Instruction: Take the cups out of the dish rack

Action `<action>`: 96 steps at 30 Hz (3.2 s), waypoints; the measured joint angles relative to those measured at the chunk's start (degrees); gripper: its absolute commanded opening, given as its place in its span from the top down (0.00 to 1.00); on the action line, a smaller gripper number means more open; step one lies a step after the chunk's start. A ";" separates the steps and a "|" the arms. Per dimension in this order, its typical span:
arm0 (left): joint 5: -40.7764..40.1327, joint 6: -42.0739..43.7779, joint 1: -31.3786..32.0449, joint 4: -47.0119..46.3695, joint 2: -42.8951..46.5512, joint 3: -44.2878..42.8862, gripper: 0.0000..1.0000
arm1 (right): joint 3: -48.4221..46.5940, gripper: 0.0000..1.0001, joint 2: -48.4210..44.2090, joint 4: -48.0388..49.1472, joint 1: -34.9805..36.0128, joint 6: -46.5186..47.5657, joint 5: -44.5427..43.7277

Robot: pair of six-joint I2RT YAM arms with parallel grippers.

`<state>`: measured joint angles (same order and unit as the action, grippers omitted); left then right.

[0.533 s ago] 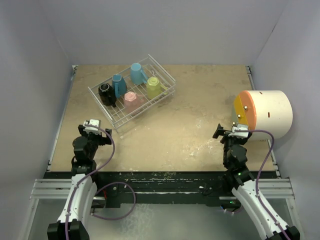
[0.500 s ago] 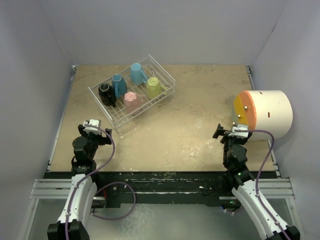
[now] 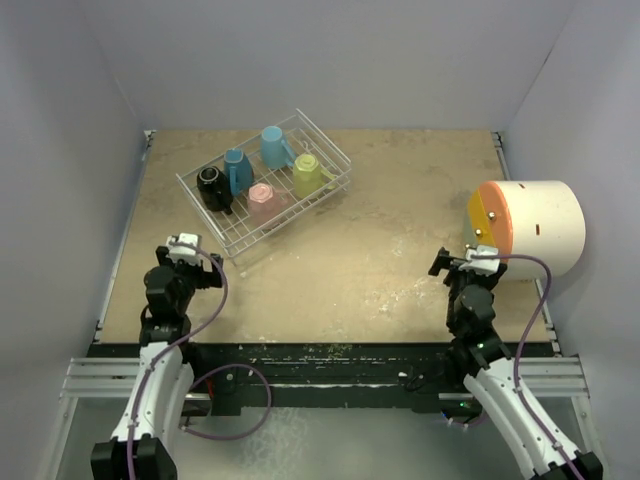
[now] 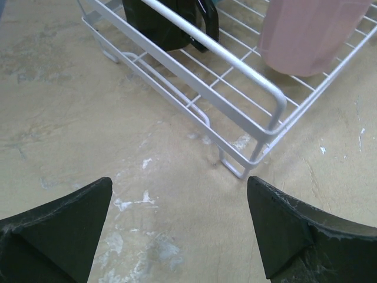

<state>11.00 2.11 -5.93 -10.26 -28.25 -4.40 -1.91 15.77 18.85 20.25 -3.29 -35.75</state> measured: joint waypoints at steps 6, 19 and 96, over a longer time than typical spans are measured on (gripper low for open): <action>-0.15 4.79 0.02 13.00 -15.08 -20.50 0.01 | -17.22 0.00 8.50 -13.35 0.07 -7.89 -5.49; 9.51 13.66 0.02 45.79 -26.97 -58.10 0.01 | -48.11 0.00 23.98 -33.16 0.33 -27.52 2.40; 24.44 13.31 0.00 64.32 -40.41 -69.42 0.01 | -116.26 0.10 115.58 -33.77 19.15 18.75 59.82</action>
<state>35.44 15.42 -5.93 54.06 -68.66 -73.82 -118.17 131.35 -14.92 39.40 15.46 24.08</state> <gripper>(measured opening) 0.992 0.913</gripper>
